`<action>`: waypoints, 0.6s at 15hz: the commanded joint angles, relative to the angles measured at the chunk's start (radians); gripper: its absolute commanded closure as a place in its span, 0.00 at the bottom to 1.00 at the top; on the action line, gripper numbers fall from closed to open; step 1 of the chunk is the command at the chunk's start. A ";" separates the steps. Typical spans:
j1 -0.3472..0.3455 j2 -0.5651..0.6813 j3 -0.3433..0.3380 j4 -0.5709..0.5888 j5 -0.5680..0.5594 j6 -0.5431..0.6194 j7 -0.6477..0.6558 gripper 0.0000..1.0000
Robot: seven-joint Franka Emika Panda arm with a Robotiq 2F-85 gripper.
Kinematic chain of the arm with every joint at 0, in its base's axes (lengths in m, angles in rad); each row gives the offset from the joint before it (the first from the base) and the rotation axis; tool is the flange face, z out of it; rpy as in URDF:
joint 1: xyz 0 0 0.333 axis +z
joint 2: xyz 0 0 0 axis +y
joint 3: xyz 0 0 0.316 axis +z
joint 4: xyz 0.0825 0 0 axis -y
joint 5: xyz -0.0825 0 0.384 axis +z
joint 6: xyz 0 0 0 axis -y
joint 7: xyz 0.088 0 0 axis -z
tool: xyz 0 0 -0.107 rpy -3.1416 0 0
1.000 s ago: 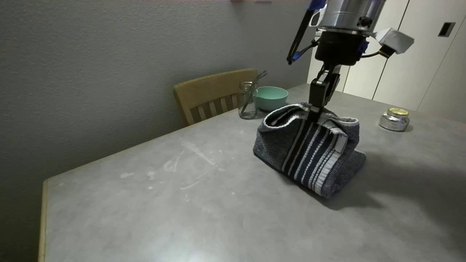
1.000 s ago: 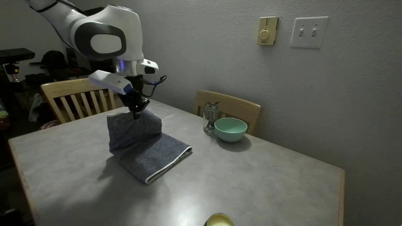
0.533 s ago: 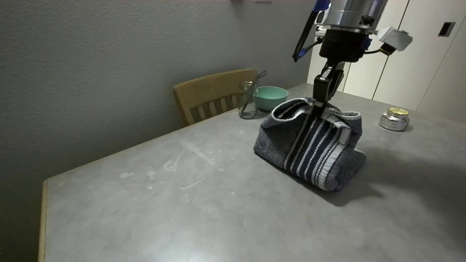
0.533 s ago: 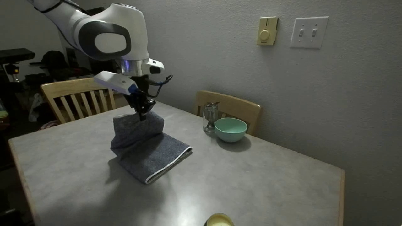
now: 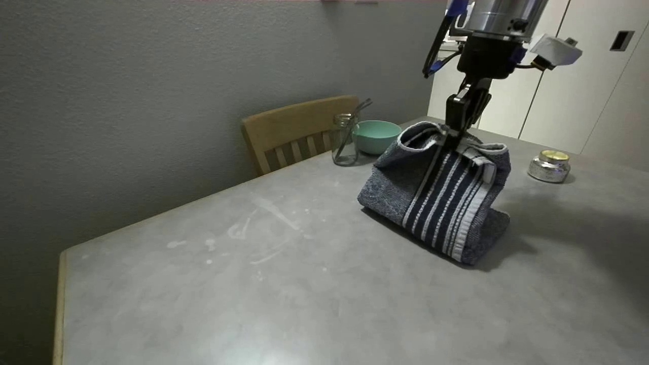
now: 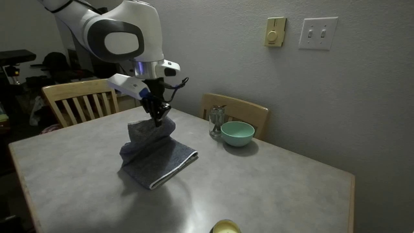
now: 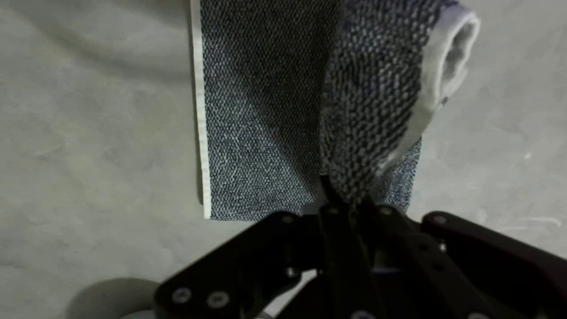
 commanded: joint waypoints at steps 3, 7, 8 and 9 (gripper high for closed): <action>-0.006 0.042 -0.006 0.025 -0.017 0.027 0.098 0.53; -0.005 0.050 -0.005 0.032 -0.019 0.030 0.134 0.24; -0.004 0.050 -0.005 0.032 -0.021 0.032 0.141 0.16; -0.003 0.051 -0.006 0.034 -0.022 0.033 0.148 0.11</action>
